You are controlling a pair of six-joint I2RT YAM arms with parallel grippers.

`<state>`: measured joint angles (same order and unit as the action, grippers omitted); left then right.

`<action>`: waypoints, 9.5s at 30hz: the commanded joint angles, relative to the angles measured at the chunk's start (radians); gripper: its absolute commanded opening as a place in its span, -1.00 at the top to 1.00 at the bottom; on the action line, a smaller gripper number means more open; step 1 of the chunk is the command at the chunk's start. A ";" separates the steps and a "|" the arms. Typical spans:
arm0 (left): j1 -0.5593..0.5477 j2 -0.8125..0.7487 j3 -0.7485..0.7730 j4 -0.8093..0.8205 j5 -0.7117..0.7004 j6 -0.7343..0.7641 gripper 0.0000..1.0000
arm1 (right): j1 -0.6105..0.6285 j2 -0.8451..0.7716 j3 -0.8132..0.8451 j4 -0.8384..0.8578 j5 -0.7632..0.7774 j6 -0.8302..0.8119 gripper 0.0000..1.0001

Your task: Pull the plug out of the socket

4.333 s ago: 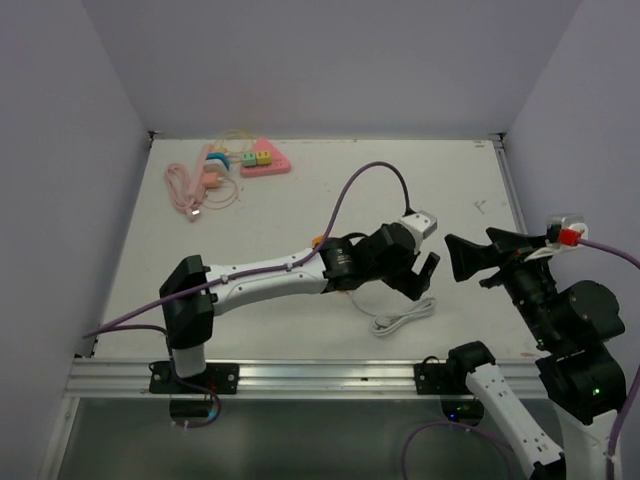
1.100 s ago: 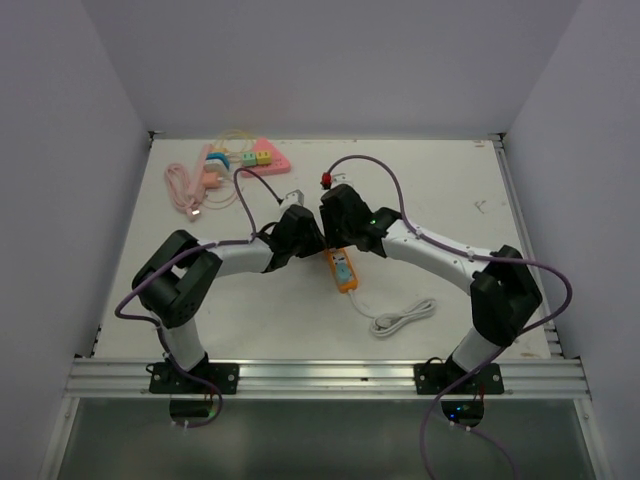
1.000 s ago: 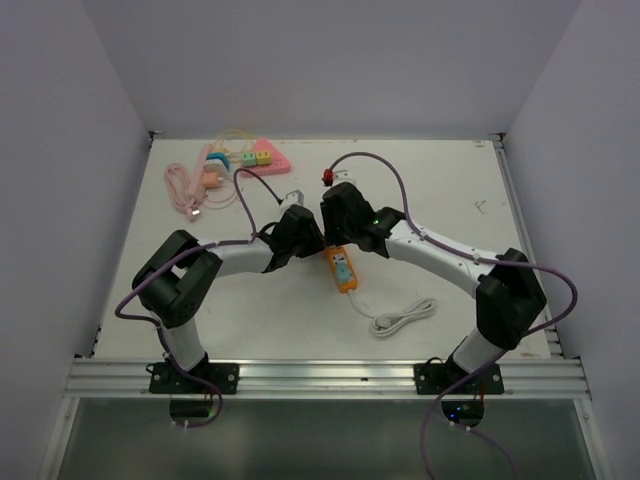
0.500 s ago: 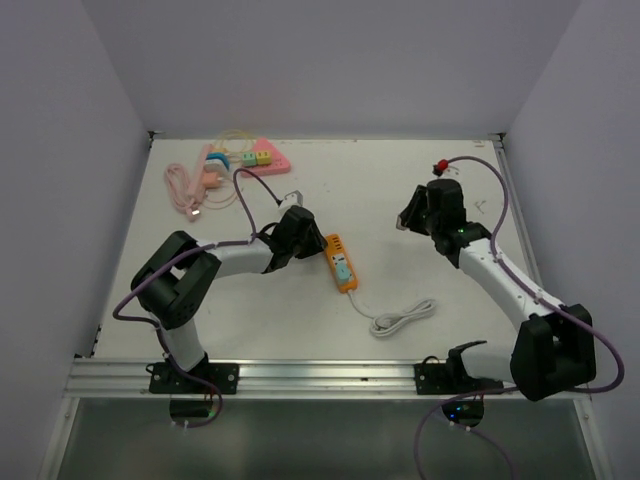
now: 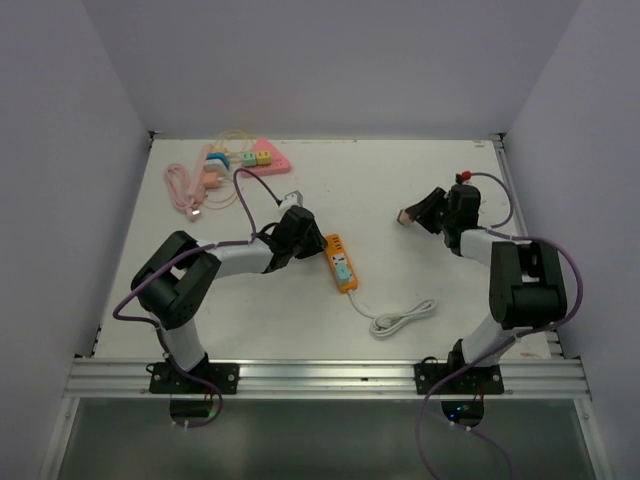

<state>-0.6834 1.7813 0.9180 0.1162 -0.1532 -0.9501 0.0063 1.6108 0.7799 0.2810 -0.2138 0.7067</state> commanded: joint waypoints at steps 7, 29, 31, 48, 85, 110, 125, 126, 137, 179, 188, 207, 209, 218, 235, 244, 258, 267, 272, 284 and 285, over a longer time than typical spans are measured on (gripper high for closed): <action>-0.011 0.021 -0.045 -0.165 0.009 0.047 0.17 | -0.048 0.126 0.019 0.247 -0.065 0.077 0.71; -0.011 -0.002 -0.050 -0.165 0.018 0.045 0.12 | -0.088 -0.090 0.134 -0.263 0.070 -0.176 -0.95; -0.011 -0.005 -0.045 -0.167 0.017 0.045 0.12 | -0.062 -0.136 0.142 -0.330 0.100 -0.231 -0.95; -0.011 -0.072 -0.064 -0.164 0.043 0.037 0.03 | 0.514 -0.344 0.136 -0.654 0.237 -0.243 -0.76; -0.013 -0.100 -0.094 -0.141 0.096 0.028 -0.07 | 0.888 -0.100 0.170 -0.623 0.410 -0.199 0.31; -0.067 -0.025 -0.156 -0.015 0.199 -0.053 0.00 | 0.888 -0.115 0.133 -0.574 0.419 -0.204 1.00; -0.100 0.076 -0.194 -0.035 0.162 -0.098 0.42 | 0.888 -0.193 0.206 -0.592 0.502 -0.207 1.00; -0.103 0.082 -0.191 -0.041 0.156 -0.098 0.42 | 0.886 -0.201 0.209 -0.592 0.510 -0.207 1.00; -0.111 0.079 -0.179 -0.056 0.132 -0.087 0.37 | 0.839 -0.390 0.185 -0.644 0.685 -0.240 1.00; -0.111 0.003 -0.149 -0.067 0.133 -0.027 -0.06 | -0.229 0.126 -0.123 0.175 -0.156 0.180 0.35; -0.111 -0.046 -0.140 -0.092 0.126 -0.018 -0.34 | -0.236 0.002 -0.085 -0.081 -0.038 0.053 -0.65; -0.048 -0.327 -0.013 -0.384 -0.062 0.137 -0.90 | 0.138 -0.679 -0.097 -1.001 0.511 0.083 -0.98; -0.013 -0.365 -0.005 -0.401 -0.062 0.172 -0.90 | 0.164 -0.716 -0.134 -1.034 0.499 0.111 -0.98; 0.189 -0.461 0.109 -0.510 -0.032 0.326 -0.90 | 0.279 -0.755 -0.298 -1.025 0.360 0.261 -0.85; 0.369 -0.525 0.113 -0.566 -0.060 0.527 -0.91 | 0.529 -0.295 -0.058 -0.580 0.312 0.146 -0.61; 0.409 -0.523 0.042 -0.526 -0.066 0.533 -0.89 | 0.595 -0.131 0.110 -0.505 0.217 0.024 -0.90; 0.433 -0.505 0.018 -0.513 0.001 0.527 -0.89 | 0.695 -0.052 0.280 -0.698 0.367 -0.157 -0.97; 0.435 -0.500 0.016 -0.517 -0.003 0.528 -0.89 | 0.744 -0.144 0.165 -0.776 0.352 -0.256 -0.89; 0.435 -0.497 0.015 -0.520 -0.011 0.528 -0.89 | 0.759 -0.106 0.130 -0.749 0.369 -0.274 -0.81; 0.433 -0.494 0.018 -0.532 -0.043 0.530 -0.89 | 0.758 0.136 0.307 -0.729 0.456 -0.364 0.28; 0.435 -0.494 0.018 -0.533 -0.048 0.530 -0.89 | 0.756 0.152 0.332 -0.735 0.465 -0.381 0.45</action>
<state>-0.2573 1.2839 0.9379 -0.4282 -0.1719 -0.4431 0.7612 1.7237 1.0275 -0.4744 0.1967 0.3729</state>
